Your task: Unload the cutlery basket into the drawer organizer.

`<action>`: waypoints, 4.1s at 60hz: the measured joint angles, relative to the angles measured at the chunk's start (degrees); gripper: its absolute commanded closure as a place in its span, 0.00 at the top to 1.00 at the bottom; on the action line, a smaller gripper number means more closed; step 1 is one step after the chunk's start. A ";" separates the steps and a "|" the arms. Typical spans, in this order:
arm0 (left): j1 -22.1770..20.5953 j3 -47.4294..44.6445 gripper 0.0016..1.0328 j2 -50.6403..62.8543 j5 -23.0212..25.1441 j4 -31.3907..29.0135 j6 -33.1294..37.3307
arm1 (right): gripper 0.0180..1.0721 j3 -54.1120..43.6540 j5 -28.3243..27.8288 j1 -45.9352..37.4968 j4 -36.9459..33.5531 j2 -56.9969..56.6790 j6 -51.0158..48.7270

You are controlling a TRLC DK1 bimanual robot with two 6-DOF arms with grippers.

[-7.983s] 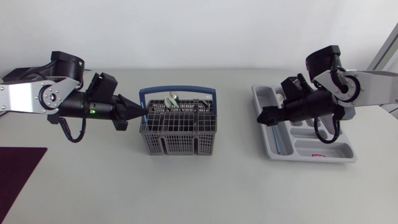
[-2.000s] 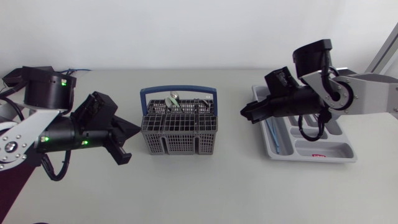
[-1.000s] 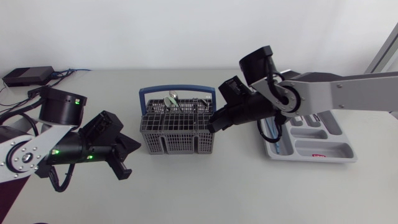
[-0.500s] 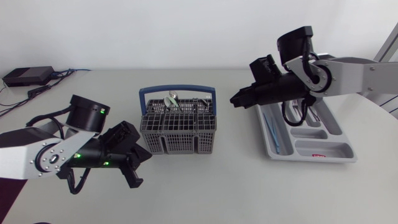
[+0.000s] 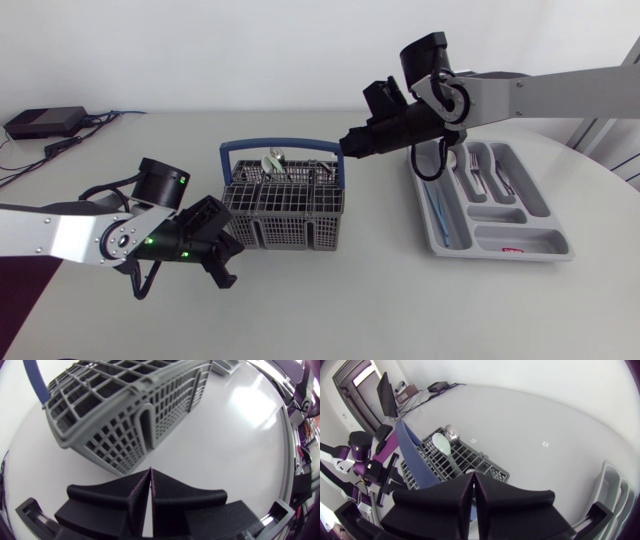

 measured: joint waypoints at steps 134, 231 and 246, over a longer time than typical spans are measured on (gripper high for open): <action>11.85 33.46 0.16 18.14 6.21 -5.42 -5.97 | 0.09 -17.31 3.41 0.24 -1.20 -12.90 -2.16; 1.66 -0.55 0.16 -9.86 13.07 -12.61 14.34 | 0.09 20.13 -2.08 0.11 -6.84 20.35 1.11; 8.35 0.04 0.16 -5.44 13.03 -9.53 15.65 | 0.09 19.87 -2.25 -1.14 -7.08 20.33 1.29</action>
